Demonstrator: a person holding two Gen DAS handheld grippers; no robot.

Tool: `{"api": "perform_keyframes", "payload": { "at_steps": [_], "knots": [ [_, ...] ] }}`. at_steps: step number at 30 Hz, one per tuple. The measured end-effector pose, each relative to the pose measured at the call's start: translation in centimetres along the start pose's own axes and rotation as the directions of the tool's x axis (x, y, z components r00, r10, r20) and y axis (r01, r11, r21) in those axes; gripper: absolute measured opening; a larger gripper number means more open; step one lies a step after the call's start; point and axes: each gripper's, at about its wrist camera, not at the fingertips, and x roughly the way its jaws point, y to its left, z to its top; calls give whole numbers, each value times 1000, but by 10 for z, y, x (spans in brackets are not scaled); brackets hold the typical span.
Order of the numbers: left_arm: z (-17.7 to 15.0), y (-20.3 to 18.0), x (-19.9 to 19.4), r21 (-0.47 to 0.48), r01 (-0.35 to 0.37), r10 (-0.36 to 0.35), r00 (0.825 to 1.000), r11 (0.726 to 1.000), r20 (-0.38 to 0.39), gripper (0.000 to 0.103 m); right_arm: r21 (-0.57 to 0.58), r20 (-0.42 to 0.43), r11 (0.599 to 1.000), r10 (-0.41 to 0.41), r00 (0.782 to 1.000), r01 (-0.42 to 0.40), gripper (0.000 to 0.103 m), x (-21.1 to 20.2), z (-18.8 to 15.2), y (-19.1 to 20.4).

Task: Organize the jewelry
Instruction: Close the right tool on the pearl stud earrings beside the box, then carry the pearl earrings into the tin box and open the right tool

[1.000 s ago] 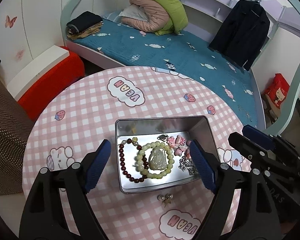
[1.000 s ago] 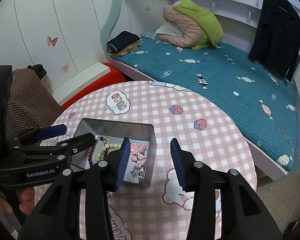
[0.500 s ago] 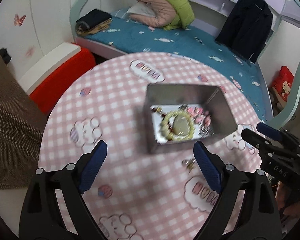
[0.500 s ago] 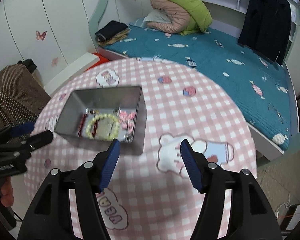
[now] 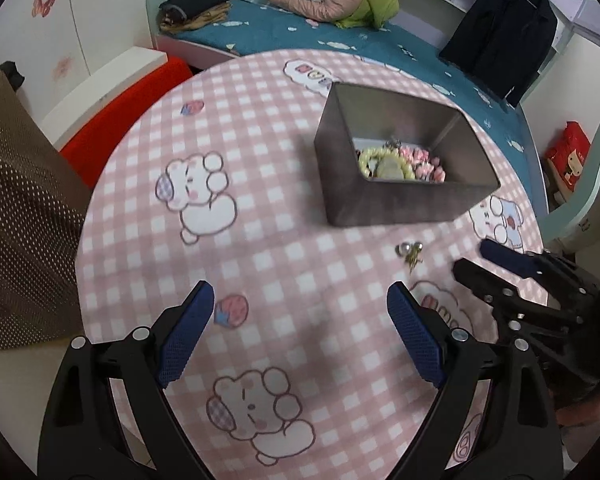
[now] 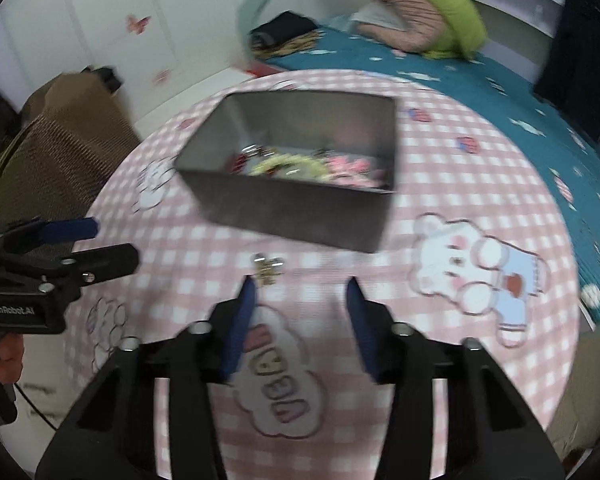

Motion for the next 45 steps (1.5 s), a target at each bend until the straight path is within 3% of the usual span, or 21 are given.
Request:
{"api": "perform_keyframes", "payload": {
  "at_steps": [3,11,13,16,24,30,37,45],
  "knots": [
    [-3,2,2,-12,7,-7,1000,1000,-10,89,-45,-20,999,-1,1000,0,30,13,-1,12],
    [-4,-10,3,27,38,-38,999,999,-15,89,-72,-35,997,-1,999,-2,26,30,1,19],
    [-3,-12,7,29,39,-38,999,999,-27,89,-87,-44,996,-10,999,6,12,35,1,20],
    [-1,-14,11,26,45,-44,998,999,-35,89,-105,-33,994,-13,999,9,1,36,0,21],
    [12,-23,23,19,73,-72,996,997,-54,89,-54,-33,998,10,999,-12,1,28,-2,8],
    [23,-43,35,40,111,-108,992,993,-62,88,4,-8,1000,-23,1000,23,1,8,-3,-13],
    [33,-63,57,2,138,-138,988,990,-63,63,87,17,993,-86,996,84,1,-11,-5,-45],
    [37,-78,73,-20,110,-111,992,994,-55,51,121,5,988,-96,995,94,1,-15,-9,-59]
  ]
}}
